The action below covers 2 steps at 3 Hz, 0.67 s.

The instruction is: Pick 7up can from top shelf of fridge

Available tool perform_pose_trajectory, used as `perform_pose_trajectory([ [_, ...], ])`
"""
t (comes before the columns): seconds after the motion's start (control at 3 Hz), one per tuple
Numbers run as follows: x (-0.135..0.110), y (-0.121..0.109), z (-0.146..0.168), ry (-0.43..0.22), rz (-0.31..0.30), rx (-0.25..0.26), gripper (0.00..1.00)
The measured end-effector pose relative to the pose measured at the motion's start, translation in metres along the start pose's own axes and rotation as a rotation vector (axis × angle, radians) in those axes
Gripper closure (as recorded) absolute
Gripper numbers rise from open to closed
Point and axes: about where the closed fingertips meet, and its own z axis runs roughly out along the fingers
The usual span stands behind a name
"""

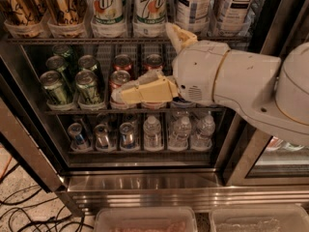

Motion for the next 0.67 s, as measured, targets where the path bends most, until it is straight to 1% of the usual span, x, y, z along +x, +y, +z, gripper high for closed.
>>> perform_pose_trajectory([
  [0.33,0.002,0.004,0.009,0.006,0.015,0.002,0.0],
  [0.67,0.0,0.011,0.035,-0.021,0.043,0.064,0.0],
])
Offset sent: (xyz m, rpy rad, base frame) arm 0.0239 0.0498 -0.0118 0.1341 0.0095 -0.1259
